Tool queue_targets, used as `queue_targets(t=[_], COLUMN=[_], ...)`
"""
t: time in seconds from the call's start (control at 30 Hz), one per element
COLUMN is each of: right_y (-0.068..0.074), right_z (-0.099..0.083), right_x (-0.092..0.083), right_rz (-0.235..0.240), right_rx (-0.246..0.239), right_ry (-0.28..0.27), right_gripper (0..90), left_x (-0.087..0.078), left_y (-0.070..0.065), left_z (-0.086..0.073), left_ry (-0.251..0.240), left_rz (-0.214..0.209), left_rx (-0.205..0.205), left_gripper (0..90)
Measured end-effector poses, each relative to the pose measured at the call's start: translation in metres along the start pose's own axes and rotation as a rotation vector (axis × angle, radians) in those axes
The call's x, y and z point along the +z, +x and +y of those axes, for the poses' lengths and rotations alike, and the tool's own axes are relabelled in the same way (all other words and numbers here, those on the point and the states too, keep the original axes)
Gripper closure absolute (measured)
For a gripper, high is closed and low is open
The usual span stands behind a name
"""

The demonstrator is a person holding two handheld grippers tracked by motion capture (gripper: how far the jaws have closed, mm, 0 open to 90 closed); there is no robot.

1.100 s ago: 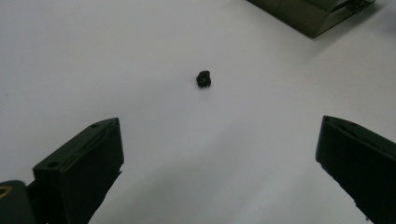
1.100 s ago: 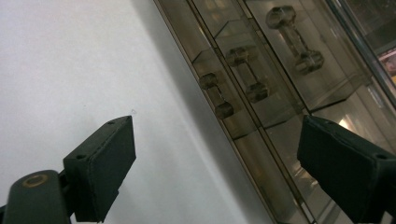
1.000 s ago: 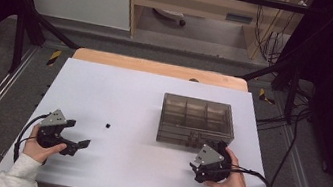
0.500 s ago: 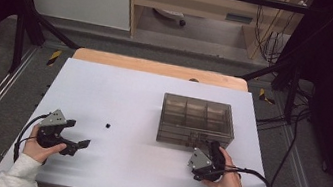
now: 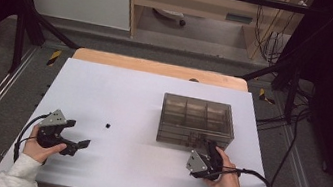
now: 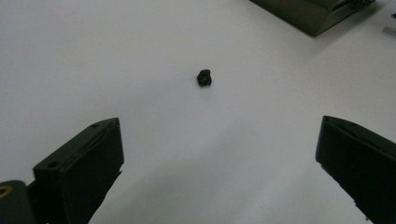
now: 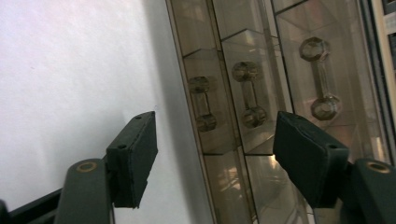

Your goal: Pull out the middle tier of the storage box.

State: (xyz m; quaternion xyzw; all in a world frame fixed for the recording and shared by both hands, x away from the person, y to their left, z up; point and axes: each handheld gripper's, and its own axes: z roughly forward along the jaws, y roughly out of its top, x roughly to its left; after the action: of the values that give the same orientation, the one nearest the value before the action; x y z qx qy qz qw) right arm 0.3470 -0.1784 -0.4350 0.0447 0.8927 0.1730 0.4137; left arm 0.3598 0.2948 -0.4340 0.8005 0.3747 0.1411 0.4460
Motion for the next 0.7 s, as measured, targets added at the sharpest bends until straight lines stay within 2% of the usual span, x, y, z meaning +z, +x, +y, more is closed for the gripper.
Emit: queue_targets(t=[0.3,0.53,0.7], right_y=[0.0042,0.0073,0.0081], right_z=[-0.0007,-0.0014,-0.0016], right_x=[0.0036,0.0062,0.0064], right_rz=[-0.058,-0.082,-0.106], right_rx=[-0.054,-0.130,-0.155], right_ry=[-0.001,-0.016,-0.016], right_gripper=[39.0,45.4,49.8], left_x=[0.0001,0.0002,0.0003], left_y=[0.0000,-0.0002,-0.0001], left_z=[-0.0001,-0.0001,-0.0001], left_ry=[0.001,0.002,0.001], left_rz=[0.001,0.000,0.001], left_rx=[0.001,0.002,0.001], left_gripper=[0.4,0.4,0.5])
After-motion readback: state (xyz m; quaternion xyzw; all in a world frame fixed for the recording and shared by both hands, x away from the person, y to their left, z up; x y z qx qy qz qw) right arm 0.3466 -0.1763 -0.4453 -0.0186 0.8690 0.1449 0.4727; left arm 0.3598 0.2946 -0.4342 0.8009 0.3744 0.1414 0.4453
